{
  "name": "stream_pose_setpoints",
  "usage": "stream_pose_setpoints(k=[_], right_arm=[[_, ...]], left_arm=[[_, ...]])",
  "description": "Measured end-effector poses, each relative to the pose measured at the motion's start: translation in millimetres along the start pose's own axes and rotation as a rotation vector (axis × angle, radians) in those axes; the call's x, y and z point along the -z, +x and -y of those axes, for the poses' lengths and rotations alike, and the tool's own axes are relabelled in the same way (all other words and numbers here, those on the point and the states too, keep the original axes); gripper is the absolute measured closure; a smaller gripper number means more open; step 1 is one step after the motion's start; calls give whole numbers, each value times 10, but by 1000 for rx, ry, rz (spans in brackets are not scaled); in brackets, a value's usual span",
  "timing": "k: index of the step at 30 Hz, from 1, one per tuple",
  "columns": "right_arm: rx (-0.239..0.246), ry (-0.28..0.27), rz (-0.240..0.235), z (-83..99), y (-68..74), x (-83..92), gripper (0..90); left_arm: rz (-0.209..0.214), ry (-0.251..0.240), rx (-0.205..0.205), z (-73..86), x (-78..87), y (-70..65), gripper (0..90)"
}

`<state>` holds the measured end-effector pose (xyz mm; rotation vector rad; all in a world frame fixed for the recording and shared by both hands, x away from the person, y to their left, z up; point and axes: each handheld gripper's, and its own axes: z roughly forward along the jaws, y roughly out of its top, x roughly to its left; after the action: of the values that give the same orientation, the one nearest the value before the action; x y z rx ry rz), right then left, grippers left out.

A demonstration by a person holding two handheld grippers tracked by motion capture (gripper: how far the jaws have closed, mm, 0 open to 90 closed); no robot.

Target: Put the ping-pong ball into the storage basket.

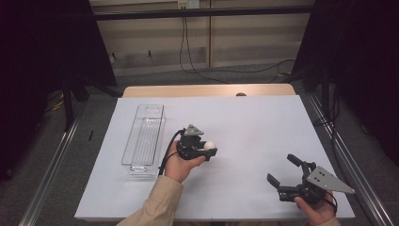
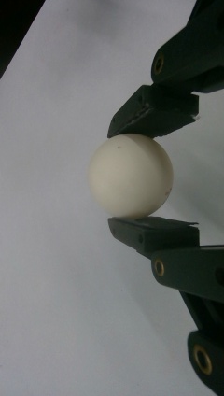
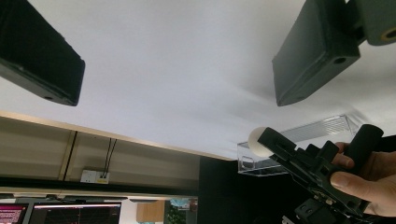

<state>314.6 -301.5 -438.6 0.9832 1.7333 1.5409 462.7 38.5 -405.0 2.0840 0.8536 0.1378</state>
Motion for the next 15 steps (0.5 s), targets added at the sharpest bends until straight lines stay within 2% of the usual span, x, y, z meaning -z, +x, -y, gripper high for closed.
stream_pose_setpoints(k=[15], right_arm=[[5,-3,-7,-1,-2,-4,19]], left_arm=[[-4,7,10,-5,32,20,513]])
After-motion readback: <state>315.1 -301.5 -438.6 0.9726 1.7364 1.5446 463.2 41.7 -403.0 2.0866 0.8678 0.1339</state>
